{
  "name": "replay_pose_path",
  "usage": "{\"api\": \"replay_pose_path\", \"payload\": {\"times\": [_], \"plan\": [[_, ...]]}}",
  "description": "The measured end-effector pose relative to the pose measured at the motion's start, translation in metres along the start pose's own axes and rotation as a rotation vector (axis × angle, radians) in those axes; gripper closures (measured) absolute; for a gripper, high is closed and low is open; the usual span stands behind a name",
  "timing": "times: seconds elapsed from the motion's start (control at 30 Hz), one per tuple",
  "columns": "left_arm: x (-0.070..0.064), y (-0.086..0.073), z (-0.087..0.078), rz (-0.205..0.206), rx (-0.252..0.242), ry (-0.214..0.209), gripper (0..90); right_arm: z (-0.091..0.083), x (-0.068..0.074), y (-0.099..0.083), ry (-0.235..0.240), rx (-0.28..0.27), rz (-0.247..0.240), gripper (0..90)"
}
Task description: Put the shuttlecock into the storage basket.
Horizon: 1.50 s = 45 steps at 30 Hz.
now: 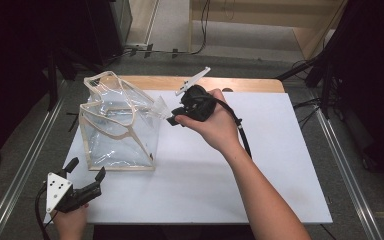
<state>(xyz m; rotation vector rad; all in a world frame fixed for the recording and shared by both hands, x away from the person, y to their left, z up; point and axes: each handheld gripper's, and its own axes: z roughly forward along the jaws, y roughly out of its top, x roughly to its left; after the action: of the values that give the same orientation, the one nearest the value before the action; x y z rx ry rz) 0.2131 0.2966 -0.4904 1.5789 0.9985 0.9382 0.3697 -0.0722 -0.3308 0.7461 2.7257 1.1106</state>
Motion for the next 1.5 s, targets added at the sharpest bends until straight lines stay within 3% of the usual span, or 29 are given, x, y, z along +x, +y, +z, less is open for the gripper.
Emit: {"api": "replay_pose_path", "payload": {"times": [0.27, 1.5], "plan": [[0.000, 0.000, 0.000, -0.007, -0.004, -0.002, 13.3, -0.004, -0.001, 0.011, 0.009, -0.030, 0.000, 63.3], [0.001, 0.000, 0.000, -0.010, -0.002, -0.007, 13.3, 0.004, 0.015, 0.058, 0.045, -0.059, -0.058, 63.3]]}}
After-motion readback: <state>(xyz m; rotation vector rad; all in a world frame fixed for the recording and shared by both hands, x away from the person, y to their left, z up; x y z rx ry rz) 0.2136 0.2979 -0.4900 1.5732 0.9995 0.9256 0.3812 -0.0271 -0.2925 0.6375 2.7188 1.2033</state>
